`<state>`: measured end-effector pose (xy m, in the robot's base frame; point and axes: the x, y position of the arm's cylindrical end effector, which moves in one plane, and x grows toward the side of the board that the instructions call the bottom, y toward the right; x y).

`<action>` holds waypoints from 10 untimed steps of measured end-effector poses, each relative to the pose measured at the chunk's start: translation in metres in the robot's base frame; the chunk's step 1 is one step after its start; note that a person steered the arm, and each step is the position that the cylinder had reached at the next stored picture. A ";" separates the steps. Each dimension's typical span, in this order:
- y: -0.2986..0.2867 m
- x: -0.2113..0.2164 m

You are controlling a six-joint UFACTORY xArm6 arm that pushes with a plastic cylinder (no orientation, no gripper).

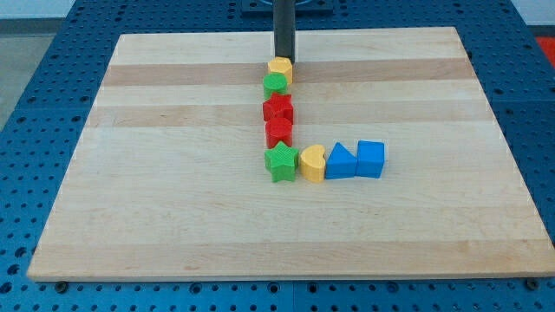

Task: Push the yellow hexagon to the top left

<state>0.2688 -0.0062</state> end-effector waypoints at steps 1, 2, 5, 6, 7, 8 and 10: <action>0.009 0.000; 0.024 0.009; 0.033 0.047; 0.022 0.048; 0.019 0.024; 0.019 -0.004; 0.009 -0.021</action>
<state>0.2474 0.0024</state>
